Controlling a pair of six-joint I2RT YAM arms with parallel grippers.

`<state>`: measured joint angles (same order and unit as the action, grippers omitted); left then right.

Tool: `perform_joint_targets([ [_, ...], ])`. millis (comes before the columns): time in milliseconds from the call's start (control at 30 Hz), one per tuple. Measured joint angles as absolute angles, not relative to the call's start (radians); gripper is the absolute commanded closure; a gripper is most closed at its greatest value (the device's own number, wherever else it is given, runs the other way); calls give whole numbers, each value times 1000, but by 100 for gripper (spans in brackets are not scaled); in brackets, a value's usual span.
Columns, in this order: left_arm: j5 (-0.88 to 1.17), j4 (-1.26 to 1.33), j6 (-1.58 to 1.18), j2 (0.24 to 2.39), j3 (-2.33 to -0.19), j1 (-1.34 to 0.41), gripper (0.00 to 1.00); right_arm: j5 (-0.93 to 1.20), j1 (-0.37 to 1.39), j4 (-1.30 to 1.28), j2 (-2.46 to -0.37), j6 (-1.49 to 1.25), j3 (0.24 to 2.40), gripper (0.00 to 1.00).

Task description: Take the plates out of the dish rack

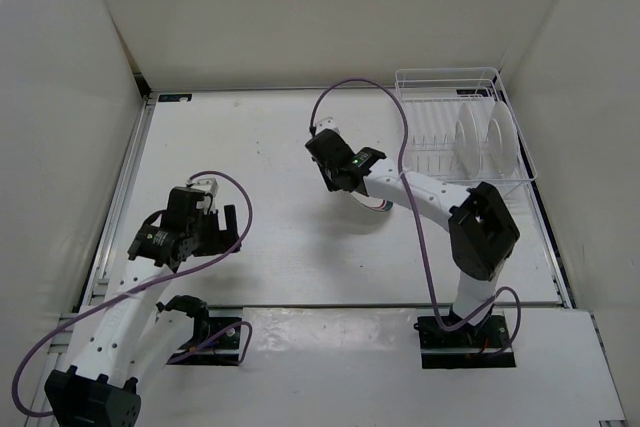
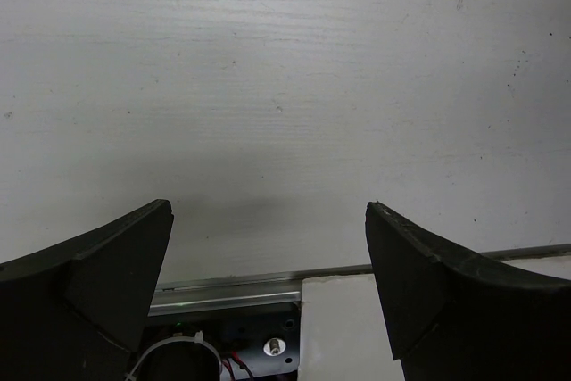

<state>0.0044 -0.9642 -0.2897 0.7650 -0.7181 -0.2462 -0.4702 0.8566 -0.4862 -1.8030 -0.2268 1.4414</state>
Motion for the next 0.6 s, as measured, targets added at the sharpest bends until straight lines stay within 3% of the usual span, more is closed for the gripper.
perform_joint_targets([
  [67,9,-964,-290,774,-718,-246,0,-495,866,-478,-1822,-240,1442,100],
  [200,12,-964,-290,780,-718,-246,0,-487,871,-467,-1864,-271,1443,79],
  [600,15,-964,-290,776,-718,-246,0,-315,871,-445,-2012,-386,1454,75],
])
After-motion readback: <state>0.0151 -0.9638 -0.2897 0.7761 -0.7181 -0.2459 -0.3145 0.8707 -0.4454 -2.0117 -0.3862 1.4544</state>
